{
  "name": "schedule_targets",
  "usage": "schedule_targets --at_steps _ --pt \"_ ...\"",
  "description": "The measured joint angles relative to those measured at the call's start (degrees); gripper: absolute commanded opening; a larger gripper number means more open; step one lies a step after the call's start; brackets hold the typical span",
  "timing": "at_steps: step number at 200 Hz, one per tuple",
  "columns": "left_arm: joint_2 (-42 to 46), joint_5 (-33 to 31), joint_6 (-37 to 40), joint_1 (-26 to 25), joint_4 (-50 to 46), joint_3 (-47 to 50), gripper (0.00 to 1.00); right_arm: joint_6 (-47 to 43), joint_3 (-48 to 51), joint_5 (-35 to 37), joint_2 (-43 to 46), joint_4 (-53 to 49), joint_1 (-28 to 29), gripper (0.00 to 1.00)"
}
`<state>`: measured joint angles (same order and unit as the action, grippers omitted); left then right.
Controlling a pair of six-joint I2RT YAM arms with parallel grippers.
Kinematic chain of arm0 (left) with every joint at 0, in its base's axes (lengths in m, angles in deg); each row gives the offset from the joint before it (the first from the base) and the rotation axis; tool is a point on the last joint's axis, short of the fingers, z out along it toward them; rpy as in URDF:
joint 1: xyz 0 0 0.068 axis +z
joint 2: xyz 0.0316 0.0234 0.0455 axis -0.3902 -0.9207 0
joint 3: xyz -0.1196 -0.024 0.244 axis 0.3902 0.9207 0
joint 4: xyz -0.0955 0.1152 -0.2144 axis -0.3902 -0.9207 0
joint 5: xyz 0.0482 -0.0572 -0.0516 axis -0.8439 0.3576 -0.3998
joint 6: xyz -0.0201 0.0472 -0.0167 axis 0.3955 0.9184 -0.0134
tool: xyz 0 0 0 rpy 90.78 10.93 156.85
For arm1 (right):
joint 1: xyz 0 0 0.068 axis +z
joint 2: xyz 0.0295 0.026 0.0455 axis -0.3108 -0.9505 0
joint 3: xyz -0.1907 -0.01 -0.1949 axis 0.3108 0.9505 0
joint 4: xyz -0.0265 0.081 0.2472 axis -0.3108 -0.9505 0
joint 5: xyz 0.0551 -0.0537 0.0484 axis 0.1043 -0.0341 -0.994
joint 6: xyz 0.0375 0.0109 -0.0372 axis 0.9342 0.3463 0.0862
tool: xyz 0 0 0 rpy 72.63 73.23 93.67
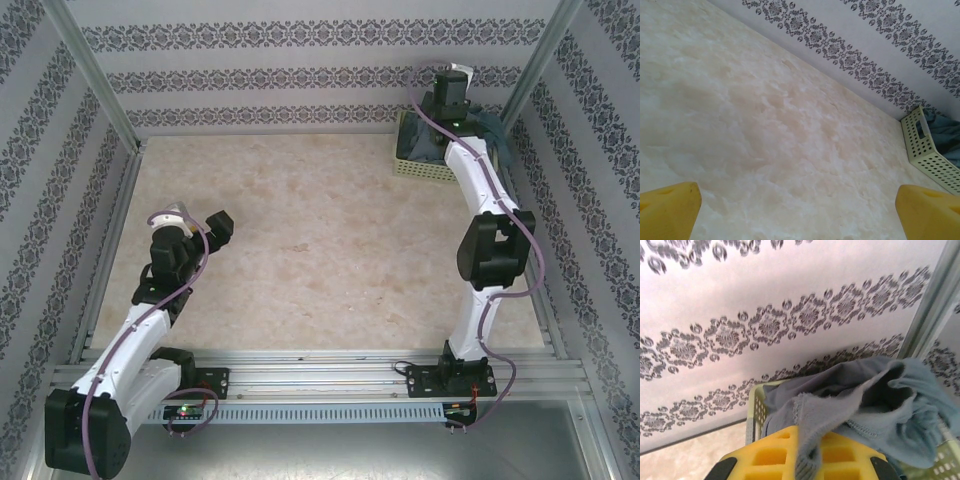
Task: Fold the inside-out t-shirt
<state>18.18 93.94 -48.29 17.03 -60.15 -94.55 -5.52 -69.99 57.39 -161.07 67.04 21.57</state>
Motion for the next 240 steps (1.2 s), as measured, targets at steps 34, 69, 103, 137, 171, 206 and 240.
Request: schedule_targets --at_steps 34,69,103,137,171,206,240 --pt "1.18 1.29 -0.83 0.00 -0.70 0.83 1.00 0.26 0.68 4.81 2.29 1.46 0.20 0.00" --pt "1.18 1.99 -0.92 0.00 -1.03 1.49 1.00 0.35 5.11 6.23 3.34 6.03 0.72 0.00" --pt "1.18 2.54 -1.11 0.00 -1.03 1.60 1.00 -1.38 11.02 6.84 3.74 12.44 3.13 0.00" --pt "1.18 2.80 -1.51 0.00 -1.03 1.99 1.00 -4.87 16.46 8.55 5.09 19.19 6.36 0.00" --pt "1.18 3.72 -2.14 0.00 -1.03 2.27 1.00 -8.39 18.86 13.46 8.20 24.98 9.09 0.00" --pt "1.05 5.38 -2.54 0.00 -1.03 2.45 1.00 -10.34 18.86 19.30 11.65 29.38 10.29 0.00" --pt "-0.33 7.89 -3.89 0.00 -1.01 2.54 1.00 -9.90 18.86 22.10 15.58 30.49 10.27 0.00"
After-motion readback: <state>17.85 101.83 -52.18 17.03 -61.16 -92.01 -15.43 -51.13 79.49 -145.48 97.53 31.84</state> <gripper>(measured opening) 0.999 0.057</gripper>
